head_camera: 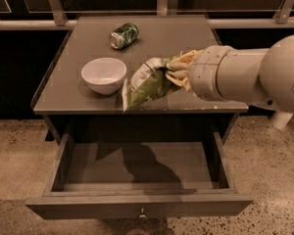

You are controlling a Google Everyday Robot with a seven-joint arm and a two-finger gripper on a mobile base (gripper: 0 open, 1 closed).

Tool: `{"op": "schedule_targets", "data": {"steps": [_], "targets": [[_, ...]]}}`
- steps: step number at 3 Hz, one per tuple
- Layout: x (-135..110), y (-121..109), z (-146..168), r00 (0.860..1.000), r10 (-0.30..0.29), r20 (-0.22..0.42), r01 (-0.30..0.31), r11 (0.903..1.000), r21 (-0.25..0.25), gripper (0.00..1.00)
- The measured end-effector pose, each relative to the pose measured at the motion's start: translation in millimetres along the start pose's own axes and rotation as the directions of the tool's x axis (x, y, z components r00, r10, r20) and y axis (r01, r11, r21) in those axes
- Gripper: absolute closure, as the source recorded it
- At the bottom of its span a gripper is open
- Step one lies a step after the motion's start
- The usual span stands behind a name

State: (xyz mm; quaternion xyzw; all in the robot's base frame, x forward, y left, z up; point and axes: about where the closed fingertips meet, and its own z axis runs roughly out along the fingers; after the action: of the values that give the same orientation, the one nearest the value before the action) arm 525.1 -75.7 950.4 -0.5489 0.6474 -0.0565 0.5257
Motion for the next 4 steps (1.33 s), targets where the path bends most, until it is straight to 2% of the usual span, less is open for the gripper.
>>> {"op": "schedule_targets", "data": {"steps": [1,3,4], "targets": [[20,-23,21,1.000,0.014,0.001,-0.014,0.9999,0.007,1.00],[37,-54,75,0.999,0.017,-0.028,-0.018,0.9995,-0.026,1.00],[35,-54,78,1.000,0.013,-0.027,-0.014,0.9995,-0.028,0.81]]}}
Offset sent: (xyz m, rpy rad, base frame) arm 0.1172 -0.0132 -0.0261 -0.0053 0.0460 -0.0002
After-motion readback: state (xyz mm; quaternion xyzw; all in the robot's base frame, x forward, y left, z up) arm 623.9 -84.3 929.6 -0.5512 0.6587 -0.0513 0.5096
